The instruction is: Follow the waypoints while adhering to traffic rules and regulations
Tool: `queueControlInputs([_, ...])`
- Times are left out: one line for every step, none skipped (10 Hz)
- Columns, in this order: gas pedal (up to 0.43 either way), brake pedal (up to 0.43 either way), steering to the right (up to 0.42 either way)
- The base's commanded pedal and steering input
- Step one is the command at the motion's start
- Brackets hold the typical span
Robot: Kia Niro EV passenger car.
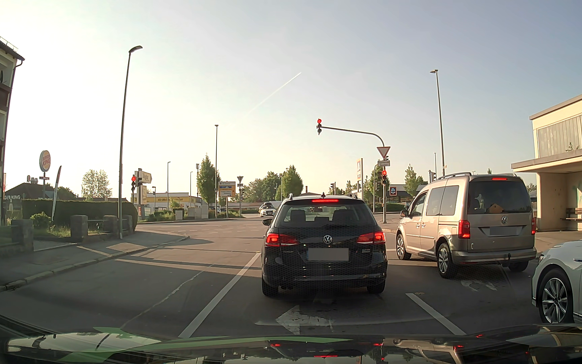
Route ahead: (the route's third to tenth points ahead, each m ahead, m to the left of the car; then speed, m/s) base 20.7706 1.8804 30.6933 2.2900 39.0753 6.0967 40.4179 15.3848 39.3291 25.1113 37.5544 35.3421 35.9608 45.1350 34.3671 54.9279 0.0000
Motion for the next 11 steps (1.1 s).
queueControlInputs([0.000,0.494,-0.012])
queueControlInputs([0.000,0.494,-0.012])
queueControlInputs([0.000,0.494,-0.012])
queueControlInputs([0.000,0.494,-0.013])
queueControlInputs([0.000,0.494,-0.012])
queueControlInputs([0.000,0.494,-0.013])
queueControlInputs([0.000,0.494,-0.013])
queueControlInputs([0.000,0.494,-0.014])
queueControlInputs([0.000,0.494,-0.014])
queueControlInputs([0.000,0.494,-0.014])
queueControlInputs([0.000,0.494,-0.015])
